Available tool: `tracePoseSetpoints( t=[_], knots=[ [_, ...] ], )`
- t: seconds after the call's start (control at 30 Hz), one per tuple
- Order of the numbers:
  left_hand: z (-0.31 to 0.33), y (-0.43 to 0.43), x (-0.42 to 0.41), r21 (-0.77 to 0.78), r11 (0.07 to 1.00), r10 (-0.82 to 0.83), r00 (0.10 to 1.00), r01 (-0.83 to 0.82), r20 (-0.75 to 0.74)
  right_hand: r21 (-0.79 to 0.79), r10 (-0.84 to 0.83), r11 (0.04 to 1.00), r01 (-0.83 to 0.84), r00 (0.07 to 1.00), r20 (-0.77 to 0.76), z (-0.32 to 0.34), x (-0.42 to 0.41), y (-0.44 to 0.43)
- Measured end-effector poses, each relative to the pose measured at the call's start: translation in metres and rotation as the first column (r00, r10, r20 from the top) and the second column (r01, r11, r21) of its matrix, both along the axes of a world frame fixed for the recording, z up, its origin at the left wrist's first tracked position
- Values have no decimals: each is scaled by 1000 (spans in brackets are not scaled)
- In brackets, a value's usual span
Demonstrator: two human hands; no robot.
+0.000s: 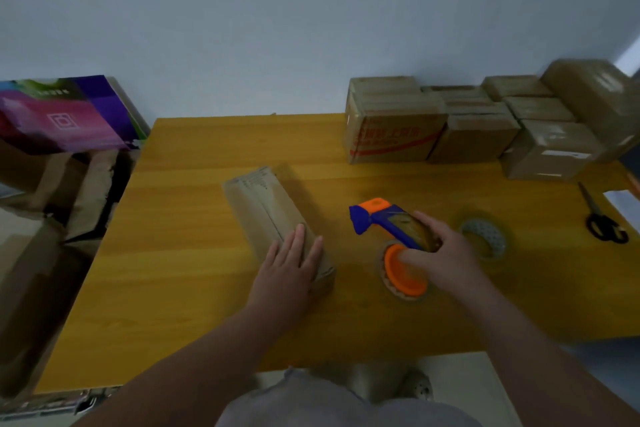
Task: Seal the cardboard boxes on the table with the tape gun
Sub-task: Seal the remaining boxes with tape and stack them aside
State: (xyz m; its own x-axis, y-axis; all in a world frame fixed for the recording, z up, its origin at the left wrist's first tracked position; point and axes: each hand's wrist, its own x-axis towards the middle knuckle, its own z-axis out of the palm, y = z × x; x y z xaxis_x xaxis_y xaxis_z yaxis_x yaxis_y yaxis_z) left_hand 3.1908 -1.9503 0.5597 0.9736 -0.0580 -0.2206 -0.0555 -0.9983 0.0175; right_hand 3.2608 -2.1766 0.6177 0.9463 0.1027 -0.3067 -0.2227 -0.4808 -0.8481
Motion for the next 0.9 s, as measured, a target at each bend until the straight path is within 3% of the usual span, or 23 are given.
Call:
tracePoseSetpoints(
  t=[0.17, 0.27, 0.37, 0.7, 0.9],
  knots=[
    [2, 23, -3, 1, 985, -170, 984, 171, -48, 76, -2, 997, 0, 1000, 29, 8, 0, 2],
    [14, 35, -1, -123, 963, -252, 962, 239, -106, 53, -3, 999, 0, 999, 53, 7, -1, 7],
    [28, 48, 14, -276, 954, -131, 990, 114, -43, 9, 18, 1000, -19, 998, 67, 4, 1, 16],
    [25, 97, 100, -103, 992, 54, 988, -69, -147, -156, 186, 973, -170, 978, 96, -4, 5, 50],
    [17, 100, 122, -109, 988, 92, 988, -106, -126, -211, 250, 951, -225, 963, 103, -3, 3, 66]
  ],
)
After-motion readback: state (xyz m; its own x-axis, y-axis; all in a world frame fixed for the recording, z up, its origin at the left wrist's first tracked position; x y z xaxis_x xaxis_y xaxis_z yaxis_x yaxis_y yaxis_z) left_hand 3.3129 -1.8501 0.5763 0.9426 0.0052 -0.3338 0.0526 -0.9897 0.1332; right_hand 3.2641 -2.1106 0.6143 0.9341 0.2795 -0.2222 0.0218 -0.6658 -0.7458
